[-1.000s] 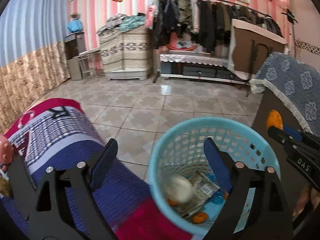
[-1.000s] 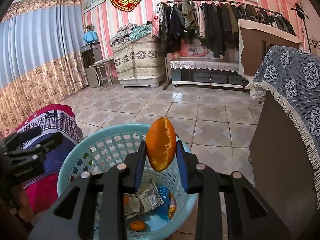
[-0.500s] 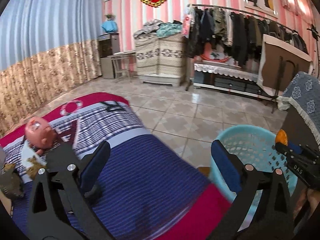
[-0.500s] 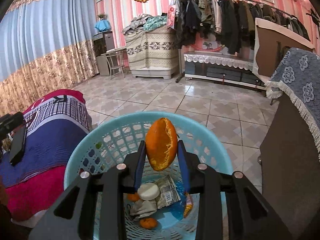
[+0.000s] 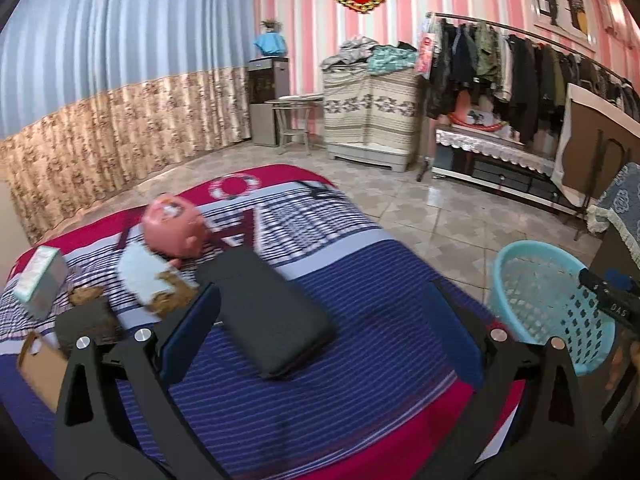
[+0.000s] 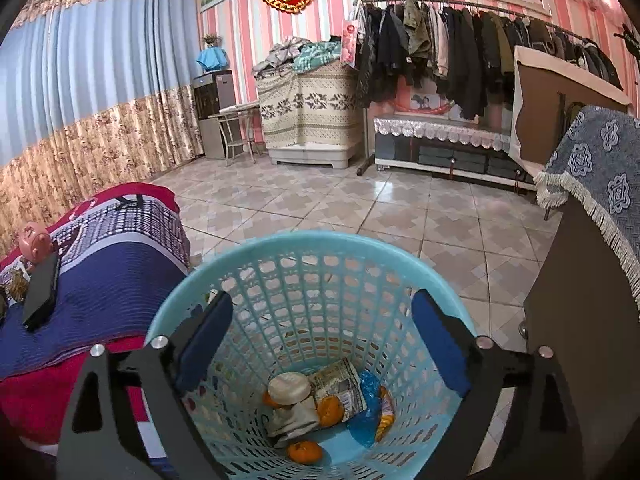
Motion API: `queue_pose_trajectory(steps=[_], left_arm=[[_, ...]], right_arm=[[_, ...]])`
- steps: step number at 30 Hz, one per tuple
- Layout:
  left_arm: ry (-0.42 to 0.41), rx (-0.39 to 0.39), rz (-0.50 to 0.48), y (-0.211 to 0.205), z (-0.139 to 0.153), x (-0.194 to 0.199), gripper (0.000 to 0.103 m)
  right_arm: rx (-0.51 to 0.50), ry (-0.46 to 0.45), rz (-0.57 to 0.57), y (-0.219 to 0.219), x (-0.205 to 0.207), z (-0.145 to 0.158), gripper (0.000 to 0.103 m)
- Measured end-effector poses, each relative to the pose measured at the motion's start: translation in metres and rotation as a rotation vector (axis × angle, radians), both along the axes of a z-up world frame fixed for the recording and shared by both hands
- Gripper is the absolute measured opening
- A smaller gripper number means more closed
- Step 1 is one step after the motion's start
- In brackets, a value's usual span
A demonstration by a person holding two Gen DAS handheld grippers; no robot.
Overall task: Collect trash
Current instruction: 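Open the right gripper to drop the orange peel into the basket, then move both tools back over the bed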
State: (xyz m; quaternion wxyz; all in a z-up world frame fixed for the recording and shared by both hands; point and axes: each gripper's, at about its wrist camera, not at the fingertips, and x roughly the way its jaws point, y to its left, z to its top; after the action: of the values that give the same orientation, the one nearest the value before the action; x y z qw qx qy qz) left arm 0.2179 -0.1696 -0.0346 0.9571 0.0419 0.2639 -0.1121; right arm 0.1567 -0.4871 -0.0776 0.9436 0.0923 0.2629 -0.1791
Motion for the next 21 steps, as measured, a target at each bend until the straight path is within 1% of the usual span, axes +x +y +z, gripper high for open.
queue_pose_trajectory(steps=[1,12,17,21], left_arm=[[0.001,0.0,0.017,0.01,0.001,-0.002,0.097],[0.02,0.006,0.147,0.094,0.0,-0.015,0.097],[0.021,0.021,0.203,0.131,-0.002,-0.024,0.097],[0.039,0.008,0.239,0.161,-0.007,-0.031,0.097]], right_arm=[[-0.003,-0.002,0.005,0.003,0.0,0.001,0.095],[-0.048,-0.001,0.075,0.048,0.0,0.011,0.098],[-0.014,-0.01,0.097,0.065,-0.003,0.015,0.098],[-0.019,0.002,0.113,0.083,-0.003,0.014,0.098]])
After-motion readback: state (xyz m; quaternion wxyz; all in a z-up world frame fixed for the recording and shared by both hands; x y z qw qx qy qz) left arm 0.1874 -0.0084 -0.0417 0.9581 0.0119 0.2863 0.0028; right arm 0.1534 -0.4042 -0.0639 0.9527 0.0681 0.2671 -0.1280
